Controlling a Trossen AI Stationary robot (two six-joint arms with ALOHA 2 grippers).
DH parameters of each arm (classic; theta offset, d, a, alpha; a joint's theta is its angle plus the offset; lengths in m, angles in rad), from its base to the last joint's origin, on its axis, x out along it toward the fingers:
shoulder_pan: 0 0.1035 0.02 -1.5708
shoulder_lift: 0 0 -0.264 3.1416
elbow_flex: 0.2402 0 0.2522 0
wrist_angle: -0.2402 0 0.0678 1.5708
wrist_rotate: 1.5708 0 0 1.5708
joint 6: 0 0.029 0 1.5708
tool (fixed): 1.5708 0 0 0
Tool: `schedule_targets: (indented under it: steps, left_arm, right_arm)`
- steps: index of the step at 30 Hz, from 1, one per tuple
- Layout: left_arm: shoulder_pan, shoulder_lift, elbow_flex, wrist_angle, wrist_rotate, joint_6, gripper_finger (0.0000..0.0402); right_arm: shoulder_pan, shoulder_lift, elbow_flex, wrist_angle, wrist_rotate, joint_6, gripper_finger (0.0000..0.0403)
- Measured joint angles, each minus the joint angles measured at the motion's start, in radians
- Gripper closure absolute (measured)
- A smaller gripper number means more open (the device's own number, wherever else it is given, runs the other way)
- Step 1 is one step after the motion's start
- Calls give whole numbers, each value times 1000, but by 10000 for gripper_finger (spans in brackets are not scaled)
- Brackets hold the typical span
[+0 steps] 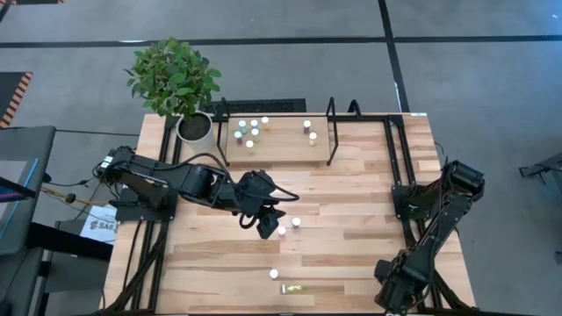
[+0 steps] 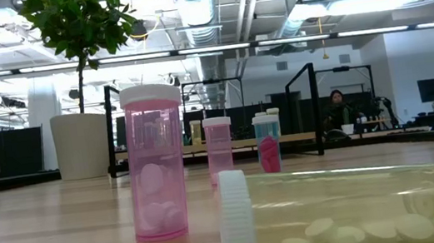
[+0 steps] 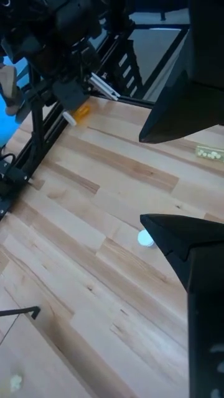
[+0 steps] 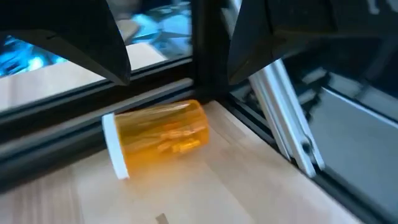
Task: Pick and place medicine bottles onto shelf by color
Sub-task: Put the orange pill bottle on the shelf
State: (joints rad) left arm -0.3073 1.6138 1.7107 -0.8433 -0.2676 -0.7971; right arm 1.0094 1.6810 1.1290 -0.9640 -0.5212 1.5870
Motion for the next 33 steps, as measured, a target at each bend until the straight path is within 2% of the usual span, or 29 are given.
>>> schedule_targets:
  steps: [5,10,15,21,27,33]
  left_arm:
    - [-2,0,0,0,0,7,219]
    - [6,0,0,-1,13,80,219]
    - [39,0,0,-3,56,148,219]
    - [71,0,0,-6,116,229,219]
    - [77,0,0,-8,168,293,219]
    - [76,0,0,-54,184,315,219]
  right_arm:
    - [24,7,0,42,7,241,110]
    - [53,9,1,70,42,525,110]
    - [51,7,1,54,52,683,110]
    - [47,5,-1,14,97,784,110]
    - [34,4,-26,31,98,807,110]
    - [-7,16,-74,99,112,698,111]
